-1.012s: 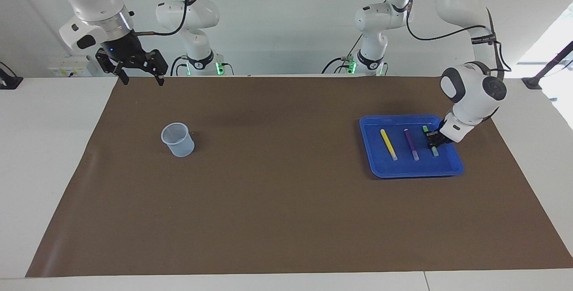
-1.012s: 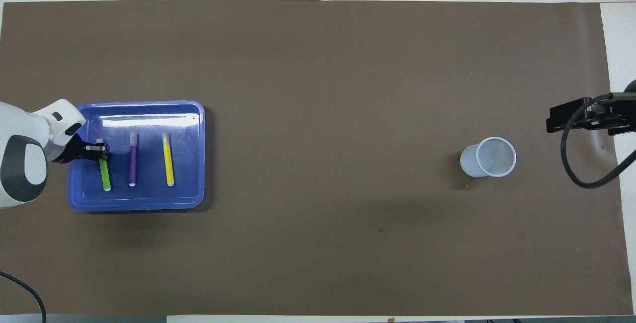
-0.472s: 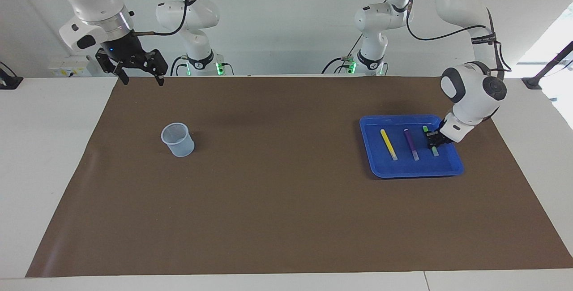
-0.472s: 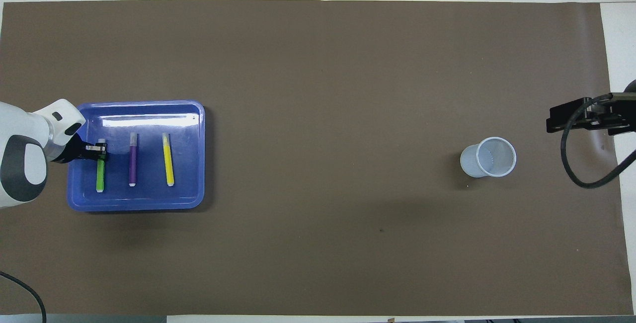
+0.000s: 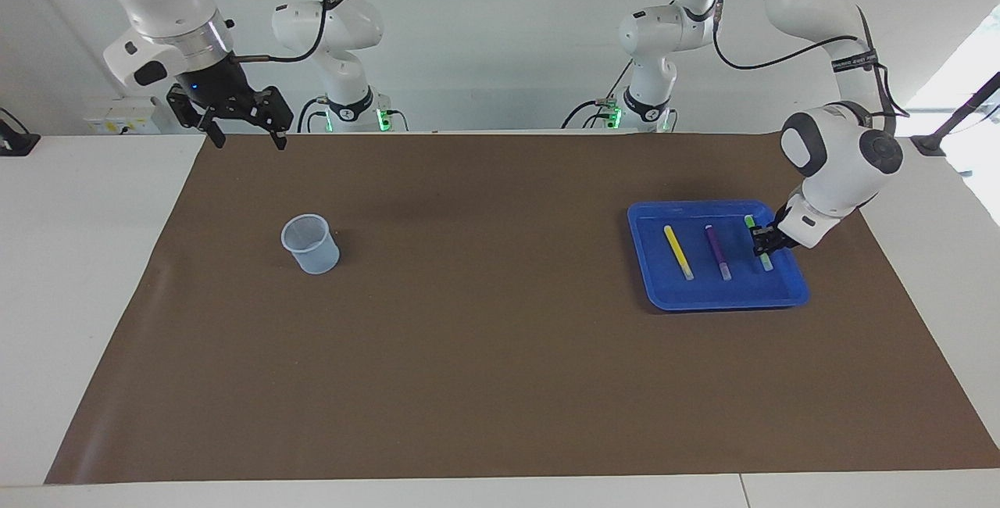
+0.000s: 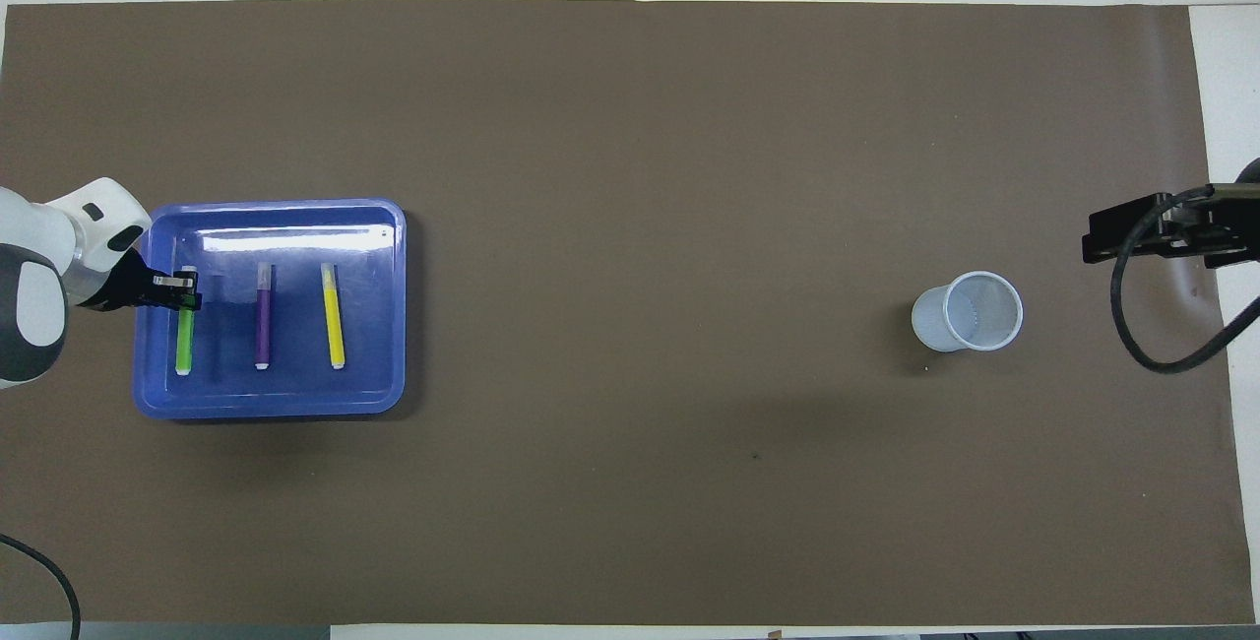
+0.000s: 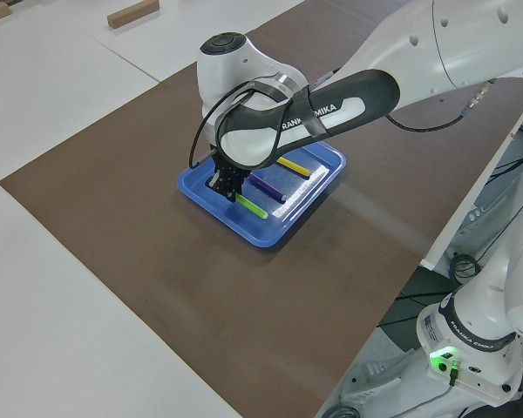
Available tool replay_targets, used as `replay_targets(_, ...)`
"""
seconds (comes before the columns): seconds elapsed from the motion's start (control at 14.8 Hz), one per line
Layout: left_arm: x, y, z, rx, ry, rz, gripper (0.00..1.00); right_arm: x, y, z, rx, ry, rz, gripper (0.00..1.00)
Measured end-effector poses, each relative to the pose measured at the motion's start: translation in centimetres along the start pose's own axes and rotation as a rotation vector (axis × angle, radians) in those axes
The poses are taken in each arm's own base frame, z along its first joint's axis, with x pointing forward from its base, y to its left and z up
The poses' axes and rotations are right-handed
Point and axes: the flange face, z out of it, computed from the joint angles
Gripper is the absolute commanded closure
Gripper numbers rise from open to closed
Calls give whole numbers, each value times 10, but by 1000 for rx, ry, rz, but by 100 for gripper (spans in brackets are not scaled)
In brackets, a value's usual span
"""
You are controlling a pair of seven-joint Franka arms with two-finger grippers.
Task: Transfer and insert pens with both arms
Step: 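Lower the left gripper onto the green pen in the tray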
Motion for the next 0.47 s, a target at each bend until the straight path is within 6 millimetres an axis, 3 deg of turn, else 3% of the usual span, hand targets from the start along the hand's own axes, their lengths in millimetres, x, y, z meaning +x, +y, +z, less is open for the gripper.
replay_targets(0.27,6,10,-34,-8,-42,-66,100,0,0,0,0,-3,-1,0)
replay_targets(0.47,14,55,-63,-23,-48,-174,100,0,-1,1,0,-4,-1,0)
